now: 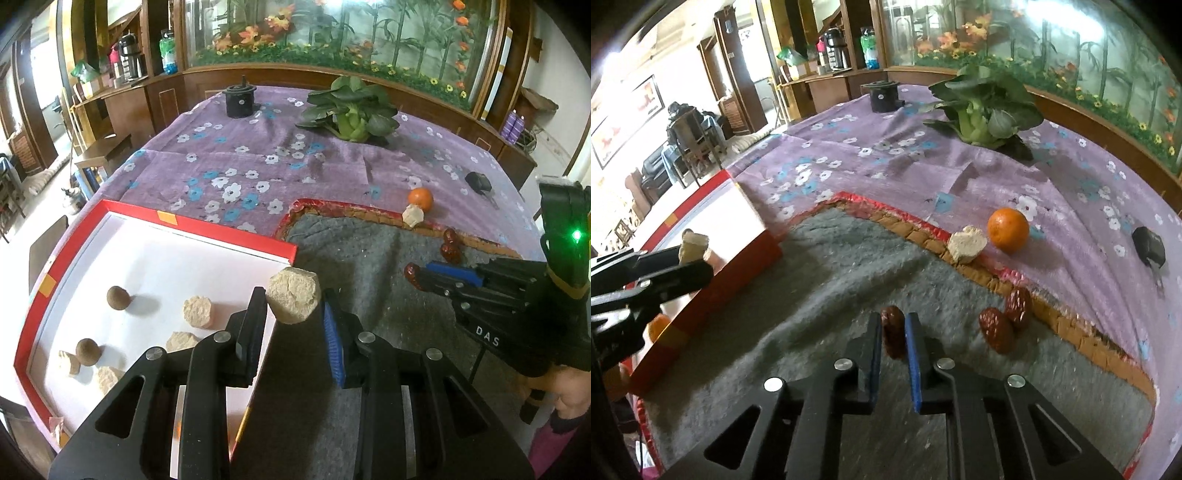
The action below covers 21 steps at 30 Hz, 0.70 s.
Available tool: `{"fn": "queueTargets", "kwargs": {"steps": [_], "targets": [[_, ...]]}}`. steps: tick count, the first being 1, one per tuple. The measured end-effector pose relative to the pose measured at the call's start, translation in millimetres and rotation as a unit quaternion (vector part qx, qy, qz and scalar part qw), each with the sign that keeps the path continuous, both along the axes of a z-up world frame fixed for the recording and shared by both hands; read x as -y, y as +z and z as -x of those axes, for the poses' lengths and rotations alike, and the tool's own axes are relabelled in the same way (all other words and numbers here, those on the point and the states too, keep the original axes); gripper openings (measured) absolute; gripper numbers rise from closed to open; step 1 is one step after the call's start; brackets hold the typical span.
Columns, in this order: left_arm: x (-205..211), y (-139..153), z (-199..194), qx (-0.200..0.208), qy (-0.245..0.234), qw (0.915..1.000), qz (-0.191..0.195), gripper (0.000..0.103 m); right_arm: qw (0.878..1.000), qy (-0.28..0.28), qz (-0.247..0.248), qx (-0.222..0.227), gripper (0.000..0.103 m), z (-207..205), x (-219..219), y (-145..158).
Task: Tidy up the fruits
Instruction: 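Carry the cream chunk with left gripper while right gripper carries the red date over the tray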
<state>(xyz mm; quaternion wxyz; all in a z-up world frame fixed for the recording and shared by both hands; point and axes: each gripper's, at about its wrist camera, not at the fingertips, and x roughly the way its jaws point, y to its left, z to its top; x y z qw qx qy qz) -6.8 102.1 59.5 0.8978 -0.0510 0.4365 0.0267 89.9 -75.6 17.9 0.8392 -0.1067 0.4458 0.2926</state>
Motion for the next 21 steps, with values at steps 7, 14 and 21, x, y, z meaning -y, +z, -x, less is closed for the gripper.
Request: {"fn": "queueTargets", "kwargs": {"steps": [7,14,21], "targets": [[-3.1,1.6,6.3,0.004,0.003,1.0000,0.001,0.029,1.000,-0.002,-0.005,0.001,0.041,11.8,9.1,4.3],[-3.8,1.4,4.4,0.002,0.004,1.0000,0.003,0.029,0.999,0.021,0.017,0.022,0.041,7.8,-7.0,0.0],[-8.7,0.2,3.5,-0.003,0.010,0.9999,0.004,0.029,0.998,0.029,0.045,0.013,0.017,2.4,-16.0,-8.9]]}}
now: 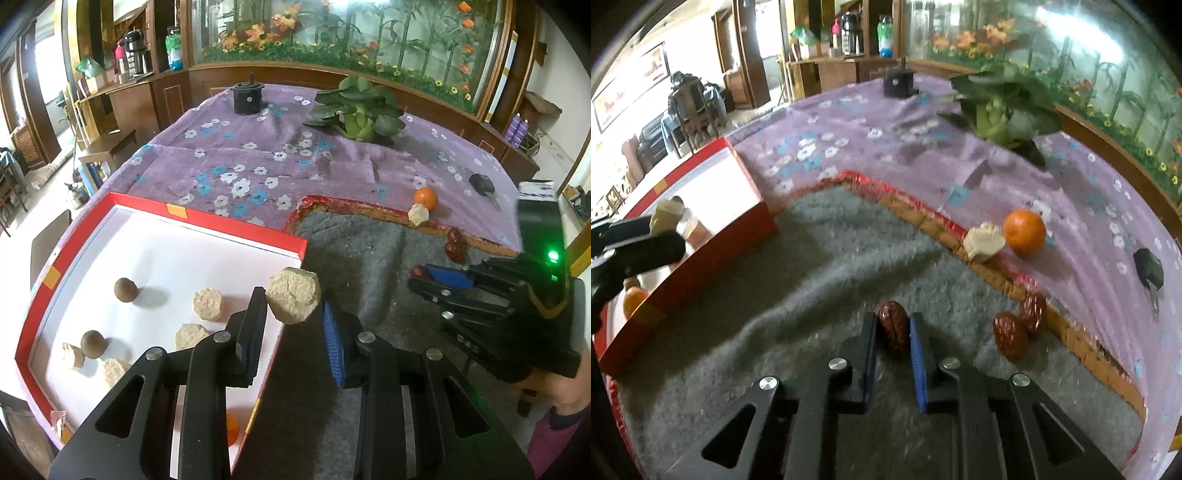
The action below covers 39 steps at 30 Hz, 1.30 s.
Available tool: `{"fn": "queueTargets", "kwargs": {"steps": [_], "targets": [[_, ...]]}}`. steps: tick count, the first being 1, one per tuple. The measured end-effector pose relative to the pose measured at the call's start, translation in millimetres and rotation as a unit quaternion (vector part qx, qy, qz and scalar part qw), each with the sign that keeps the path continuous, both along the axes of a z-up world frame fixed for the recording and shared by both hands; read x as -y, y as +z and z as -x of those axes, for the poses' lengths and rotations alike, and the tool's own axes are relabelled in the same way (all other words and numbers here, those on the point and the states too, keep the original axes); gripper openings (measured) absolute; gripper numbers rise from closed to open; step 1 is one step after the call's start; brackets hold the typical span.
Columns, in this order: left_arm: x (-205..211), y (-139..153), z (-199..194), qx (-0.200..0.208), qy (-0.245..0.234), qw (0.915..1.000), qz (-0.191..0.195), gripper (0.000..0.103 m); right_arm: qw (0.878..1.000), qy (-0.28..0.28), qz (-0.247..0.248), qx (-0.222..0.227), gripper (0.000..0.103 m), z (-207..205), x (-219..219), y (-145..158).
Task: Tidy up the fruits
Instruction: 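Carry the cream chunk with left gripper while right gripper carries the red date over the tray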
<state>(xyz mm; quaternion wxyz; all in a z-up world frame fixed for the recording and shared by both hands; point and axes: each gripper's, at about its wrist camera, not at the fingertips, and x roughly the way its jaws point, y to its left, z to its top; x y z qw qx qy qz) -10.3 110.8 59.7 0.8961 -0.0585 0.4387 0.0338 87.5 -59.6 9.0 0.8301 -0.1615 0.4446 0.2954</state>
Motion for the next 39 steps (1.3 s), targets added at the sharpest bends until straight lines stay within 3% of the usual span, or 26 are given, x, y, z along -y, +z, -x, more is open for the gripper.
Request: {"fn": "queueTargets", "kwargs": {"steps": [8,16,27,39], "targets": [[-8.9,6.3,12.0,0.009,0.005,0.9999,-0.003,0.029,0.997,-0.004,-0.077,-0.010,0.016,22.5,3.4,29.4],[-49.8,18.6,34.6,0.012,0.041,0.9989,-0.018,0.029,0.993,0.041,-0.110,-0.013,0.016,49.5,-45.2,47.0],[-109.7,5.7,57.1,0.008,0.102,0.9947,-0.007,0.029,0.992,0.081,-0.090,-0.019,0.016,61.1,-110.0,44.8],[-143.0,-10.5,29.3,0.000,0.126,0.9920,-0.006,0.029,0.994,0.087,-0.059,-0.017,0.016,45.3,-159.1,33.8]]}}
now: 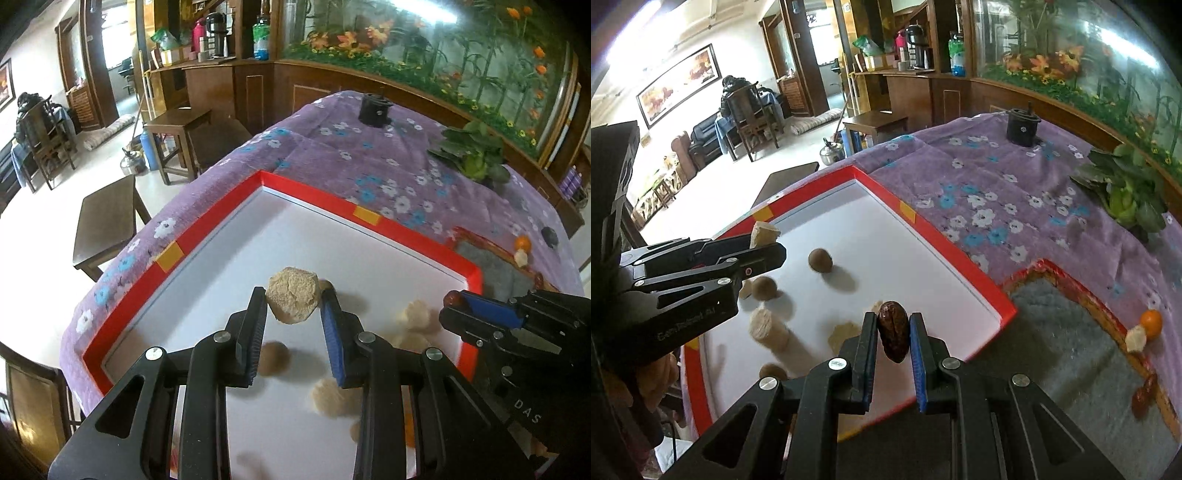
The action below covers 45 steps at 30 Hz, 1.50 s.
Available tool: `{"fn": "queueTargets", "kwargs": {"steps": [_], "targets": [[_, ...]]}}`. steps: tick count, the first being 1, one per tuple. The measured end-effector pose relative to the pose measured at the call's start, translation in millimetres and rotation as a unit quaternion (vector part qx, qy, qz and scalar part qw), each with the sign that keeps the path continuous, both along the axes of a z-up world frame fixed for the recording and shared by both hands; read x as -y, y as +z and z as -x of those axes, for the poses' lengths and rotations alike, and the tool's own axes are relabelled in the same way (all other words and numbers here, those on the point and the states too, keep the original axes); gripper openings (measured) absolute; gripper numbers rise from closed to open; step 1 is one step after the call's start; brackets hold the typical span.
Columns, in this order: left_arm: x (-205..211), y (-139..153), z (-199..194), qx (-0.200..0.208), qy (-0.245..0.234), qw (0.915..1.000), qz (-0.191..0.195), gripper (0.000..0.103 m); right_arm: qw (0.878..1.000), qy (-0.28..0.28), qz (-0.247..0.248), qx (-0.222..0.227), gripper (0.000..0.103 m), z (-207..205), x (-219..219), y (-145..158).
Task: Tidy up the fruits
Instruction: 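Carry the cream chunk with left gripper while right gripper carries the red date over the tray, then open both grippers over the tray, releasing the cream chunk and red date, then move both tools back to the red dates on the grey mat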
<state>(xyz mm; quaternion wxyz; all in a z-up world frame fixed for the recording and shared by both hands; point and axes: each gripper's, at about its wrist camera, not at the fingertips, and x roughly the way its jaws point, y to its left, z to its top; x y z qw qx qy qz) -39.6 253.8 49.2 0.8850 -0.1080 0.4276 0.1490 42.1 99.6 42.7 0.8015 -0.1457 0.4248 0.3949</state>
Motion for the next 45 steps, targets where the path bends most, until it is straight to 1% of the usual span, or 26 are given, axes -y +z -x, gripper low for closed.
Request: {"fn": "queueTargets", "kwargs": {"steps": [4,13,20,23,25,26,27,28,29,30,38,42,45], "targets": [[-10.7,-3.3,-9.0,-0.004,0.011,0.9999,-0.009,0.029,1.000,0.004,0.008,-0.001,0.016,-11.8,-14.8,-4.0],[-23.3,-14.1,-21.5,-0.018,0.025,0.9995,-0.006,0.029,0.999,0.024,0.025,-0.011,0.016,-28.0,-45.8,-16.8],[-23.6,-20.8,-27.1,-0.028,0.033,0.9990,-0.011,0.029,0.999,0.030,0.023,-0.022,0.016,-33.3,-55.6,-25.8],[-24.4,-23.0,-28.3,-0.032,0.038,0.9988,-0.005,0.029,0.999,0.031,0.018,-0.032,0.016,-35.4,-55.7,-28.7],[-25.0,-23.4,-28.5,-0.033,0.041,0.9986,-0.005,0.029,0.999,0.032,0.010,-0.039,0.018,-36.4,-54.8,-29.9],[-25.8,-23.7,-28.1,-0.034,0.043,0.9985,-0.002,0.031,0.999,0.029,0.008,-0.044,0.021,-37.3,-53.5,-30.5],[-26.3,-24.1,-27.9,-0.034,0.044,0.9984,0.000,0.035,0.998,0.026,0.004,-0.049,0.027,-38.1,-51.0,-30.5],[-26.7,-24.3,-27.9,-0.034,0.047,0.9983,0.000,0.040,0.998,0.024,0.000,-0.051,0.029,-38.4,-49.0,-29.9],[-26.4,-23.9,-26.8,-0.033,0.048,0.9983,-0.001,0.049,0.998,0.023,-0.003,-0.053,0.029,-38.4,-46.5,-29.0],[-26.0,-23.0,-25.4,-0.029,0.050,0.9983,-0.002,0.054,0.998,0.019,-0.005,-0.053,0.029,-37.9,-43.1,-27.4],[-14.3,-13.8,-15.7,-0.023,0.050,0.9983,-0.017,0.054,0.999,0.009,-0.006,-0.036,0.029,-20.4,-21.4,-16.2],[-1.3,-4.5,-8.4,-0.009,0.046,0.9984,-0.032,0.054,1.000,0.001,-0.008,-0.016,0.030,-7.6,-7.5,-5.6],[10.7,3.2,-3.4,0.002,0.041,0.9982,-0.044,0.054,1.000,-0.009,-0.016,-0.011,0.033,0.9,8.8,2.2]]}}
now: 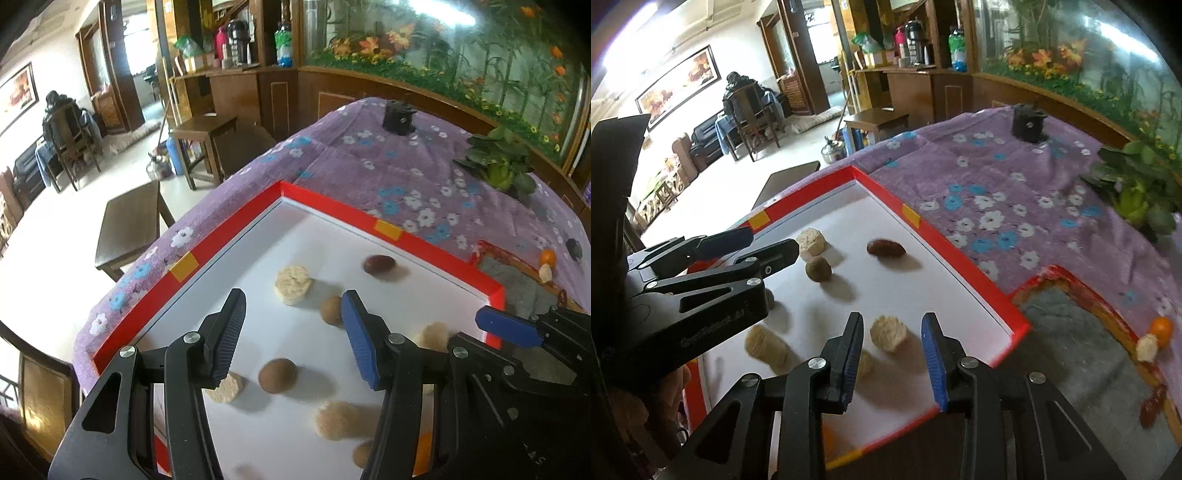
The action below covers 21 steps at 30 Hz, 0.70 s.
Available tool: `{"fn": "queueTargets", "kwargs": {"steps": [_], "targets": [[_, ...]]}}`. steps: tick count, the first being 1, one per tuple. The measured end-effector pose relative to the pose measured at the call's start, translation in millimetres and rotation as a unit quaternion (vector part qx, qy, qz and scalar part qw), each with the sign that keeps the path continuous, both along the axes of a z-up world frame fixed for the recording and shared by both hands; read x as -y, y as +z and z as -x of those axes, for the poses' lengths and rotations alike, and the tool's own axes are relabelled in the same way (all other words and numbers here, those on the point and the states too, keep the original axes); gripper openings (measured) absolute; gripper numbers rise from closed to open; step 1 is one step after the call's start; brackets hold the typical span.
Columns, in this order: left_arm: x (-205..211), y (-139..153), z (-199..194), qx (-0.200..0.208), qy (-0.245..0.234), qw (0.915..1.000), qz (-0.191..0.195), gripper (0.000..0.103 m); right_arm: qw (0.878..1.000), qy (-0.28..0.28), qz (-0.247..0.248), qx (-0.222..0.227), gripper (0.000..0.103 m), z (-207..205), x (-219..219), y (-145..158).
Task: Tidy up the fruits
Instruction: 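Move both tools back to the red dates on the grey mat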
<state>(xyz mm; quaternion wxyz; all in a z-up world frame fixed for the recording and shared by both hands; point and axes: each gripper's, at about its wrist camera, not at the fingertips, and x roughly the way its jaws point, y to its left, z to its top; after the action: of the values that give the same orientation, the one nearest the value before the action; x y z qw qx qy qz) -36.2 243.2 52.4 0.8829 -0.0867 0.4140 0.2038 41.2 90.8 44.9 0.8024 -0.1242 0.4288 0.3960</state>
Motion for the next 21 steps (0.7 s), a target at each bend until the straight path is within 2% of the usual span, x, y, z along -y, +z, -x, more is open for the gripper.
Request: {"fn": "queueTargets", "kwargs": {"steps": [11,21], "targets": [[61.7,13.8,3.9,0.013,-0.054,0.9985,-0.003,0.054,0.998,-0.067,0.005,0.020,0.036,12.7,70.6,8.7],[125.0,15.2,-6.8,0.005,-0.113,0.9936,0.005,0.054,0.985,-0.159,0.037,0.057,0.039,20.4,145.3,10.3]]}}
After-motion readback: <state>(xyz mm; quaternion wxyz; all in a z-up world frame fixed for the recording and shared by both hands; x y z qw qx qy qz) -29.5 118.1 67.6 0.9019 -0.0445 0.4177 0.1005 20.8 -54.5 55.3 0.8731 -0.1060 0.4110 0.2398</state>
